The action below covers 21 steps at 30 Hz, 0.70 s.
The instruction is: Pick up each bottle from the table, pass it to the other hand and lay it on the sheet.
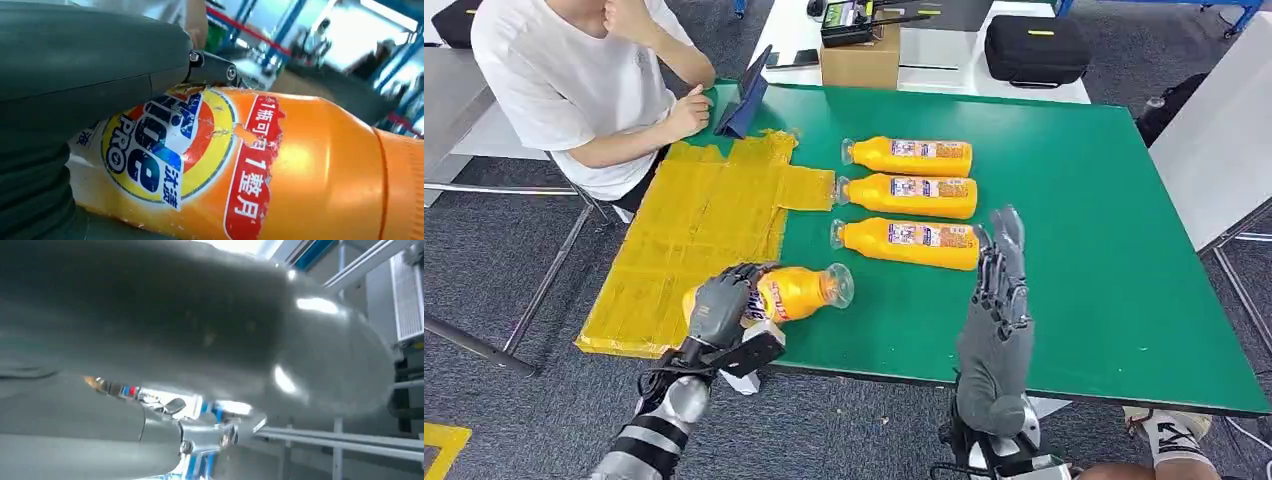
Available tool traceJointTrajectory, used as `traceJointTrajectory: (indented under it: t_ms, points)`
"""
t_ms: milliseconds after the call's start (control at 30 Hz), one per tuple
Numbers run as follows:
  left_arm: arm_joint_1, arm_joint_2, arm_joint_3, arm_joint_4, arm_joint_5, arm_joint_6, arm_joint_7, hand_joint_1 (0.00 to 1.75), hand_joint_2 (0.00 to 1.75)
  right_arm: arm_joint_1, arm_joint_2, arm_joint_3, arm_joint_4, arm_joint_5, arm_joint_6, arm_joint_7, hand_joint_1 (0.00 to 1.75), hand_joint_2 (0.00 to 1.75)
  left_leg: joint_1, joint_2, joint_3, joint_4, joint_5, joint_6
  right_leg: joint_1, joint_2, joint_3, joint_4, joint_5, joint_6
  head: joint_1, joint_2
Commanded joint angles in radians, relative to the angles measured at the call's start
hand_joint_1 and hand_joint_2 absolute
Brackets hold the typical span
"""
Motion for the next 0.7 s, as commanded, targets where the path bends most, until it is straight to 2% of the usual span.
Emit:
traceJointTrajectory:
  t_ms: [33,233,267,300,333,367,400,533,700]
  points:
    - [-0.209,0.055,-0.046,0.352,-0.033,-0.047,0.043,1.75,1.75,-0.055,0.016,-0.008,0.113,-0.026,0.045,0.002,0.00,0.00,0.001,0.000,0.003,-0.001,0.000,-0.001,0.001,-0.001,0.004,-0.001,0.000,-0.002,0.000,0.000]
    - [-0.290,0.046,-0.032,0.504,-0.027,-0.095,0.048,1.75,1.75,-0.077,0.032,-0.004,0.193,-0.027,0.075,0.002,0.00,0.00,0.001,0.001,0.006,-0.001,-0.001,-0.001,0.001,0.001,0.007,-0.002,0.000,-0.002,0.000,0.000]
    - [-0.292,0.045,-0.033,0.507,-0.027,-0.098,0.048,1.48,1.75,-0.077,0.031,-0.006,0.197,-0.026,0.074,0.002,0.00,0.00,0.001,0.002,0.008,-0.002,-0.001,-0.002,0.002,0.002,0.008,-0.002,-0.001,-0.003,0.000,0.000]
    - [-0.297,0.044,-0.038,0.514,-0.036,-0.094,0.052,0.98,1.75,-0.079,0.032,-0.007,0.203,-0.028,0.074,0.002,0.00,0.00,0.002,0.002,0.008,-0.002,-0.001,-0.002,0.002,0.001,0.008,-0.002,-0.001,-0.003,0.000,0.000]
    - [-0.302,0.041,-0.041,0.526,-0.042,-0.095,0.059,0.35,1.75,-0.080,0.033,-0.011,0.209,-0.031,0.075,0.002,0.00,0.00,0.001,0.000,0.006,-0.001,-0.001,-0.001,0.001,0.000,0.006,-0.002,0.000,-0.002,0.000,0.000]
    - [-0.307,0.042,-0.054,0.538,-0.061,-0.098,0.076,0.09,1.75,-0.081,0.034,-0.014,0.215,-0.036,0.079,0.002,0.00,0.00,0.002,0.001,0.008,-0.001,-0.001,-0.002,0.002,0.000,0.008,-0.002,-0.001,-0.003,0.000,0.000]
    - [-0.313,0.045,-0.070,0.553,-0.086,-0.107,0.101,0.00,1.75,-0.081,0.034,-0.017,0.220,-0.036,0.081,0.002,0.00,0.00,0.001,0.001,0.006,-0.001,-0.001,-0.001,0.001,0.001,0.007,-0.002,0.000,-0.002,0.000,0.000]
    - [-0.324,0.051,-0.077,0.590,-0.096,-0.164,0.130,0.00,1.75,-0.084,0.037,-0.026,0.236,-0.038,0.088,0.002,0.00,0.00,0.002,0.003,0.009,-0.001,-0.002,-0.002,0.002,0.002,0.009,-0.002,-0.001,-0.003,0.000,0.000]
    - [-0.341,0.071,-0.089,0.627,-0.095,-0.269,0.134,0.00,1.75,-0.095,0.042,-0.045,0.270,-0.053,0.098,0.002,0.00,0.00,0.001,0.000,0.007,-0.001,-0.001,-0.001,0.001,0.001,0.008,-0.002,-0.001,-0.002,0.000,0.000]
